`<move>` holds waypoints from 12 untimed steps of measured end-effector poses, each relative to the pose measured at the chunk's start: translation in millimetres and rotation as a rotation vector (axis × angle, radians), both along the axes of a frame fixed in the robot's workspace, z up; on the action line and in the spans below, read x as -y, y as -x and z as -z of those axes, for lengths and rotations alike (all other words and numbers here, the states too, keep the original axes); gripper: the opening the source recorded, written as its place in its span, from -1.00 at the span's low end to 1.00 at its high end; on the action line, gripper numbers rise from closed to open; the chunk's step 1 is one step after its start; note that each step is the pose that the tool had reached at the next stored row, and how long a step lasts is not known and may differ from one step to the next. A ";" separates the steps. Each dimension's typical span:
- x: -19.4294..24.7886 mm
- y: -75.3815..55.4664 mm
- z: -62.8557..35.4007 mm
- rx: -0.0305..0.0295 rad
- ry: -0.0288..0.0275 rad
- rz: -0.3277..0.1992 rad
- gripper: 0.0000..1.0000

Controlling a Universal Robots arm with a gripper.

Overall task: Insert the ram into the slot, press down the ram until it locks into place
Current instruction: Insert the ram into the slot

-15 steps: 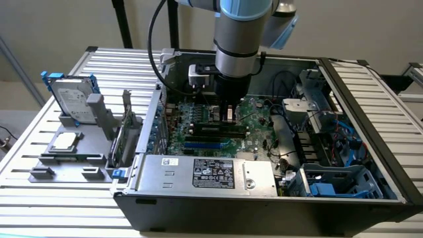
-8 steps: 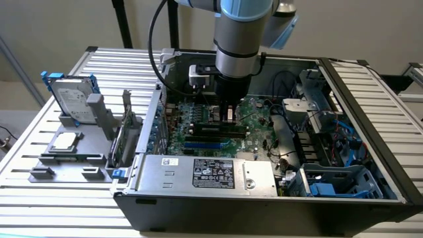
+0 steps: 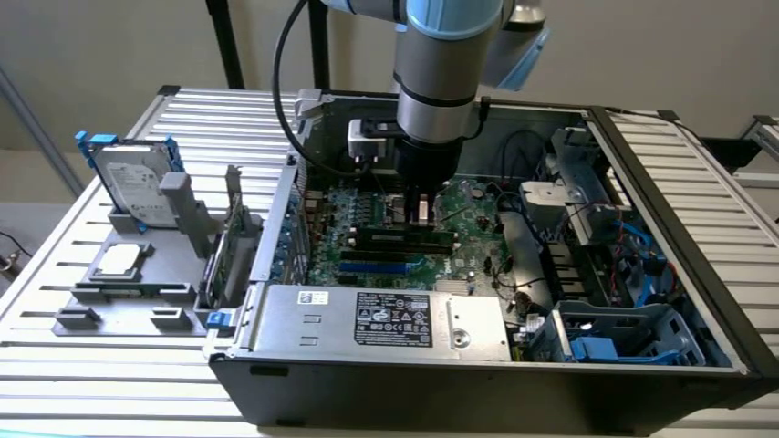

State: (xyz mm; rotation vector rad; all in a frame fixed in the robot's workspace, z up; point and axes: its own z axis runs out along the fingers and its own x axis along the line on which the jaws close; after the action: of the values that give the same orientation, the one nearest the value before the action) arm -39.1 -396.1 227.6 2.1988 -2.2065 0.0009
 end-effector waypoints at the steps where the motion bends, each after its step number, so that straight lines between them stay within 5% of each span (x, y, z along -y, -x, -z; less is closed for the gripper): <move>1: 0.0 0.0 0.1 0.0000 -0.0001 0.001 -0.73; 12: -0.1 0.1 1.9 0.0000 -0.0001 0.001 -0.73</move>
State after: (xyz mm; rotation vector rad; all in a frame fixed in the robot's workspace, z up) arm -39.2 -396.0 225.7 2.1976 -2.2077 0.0008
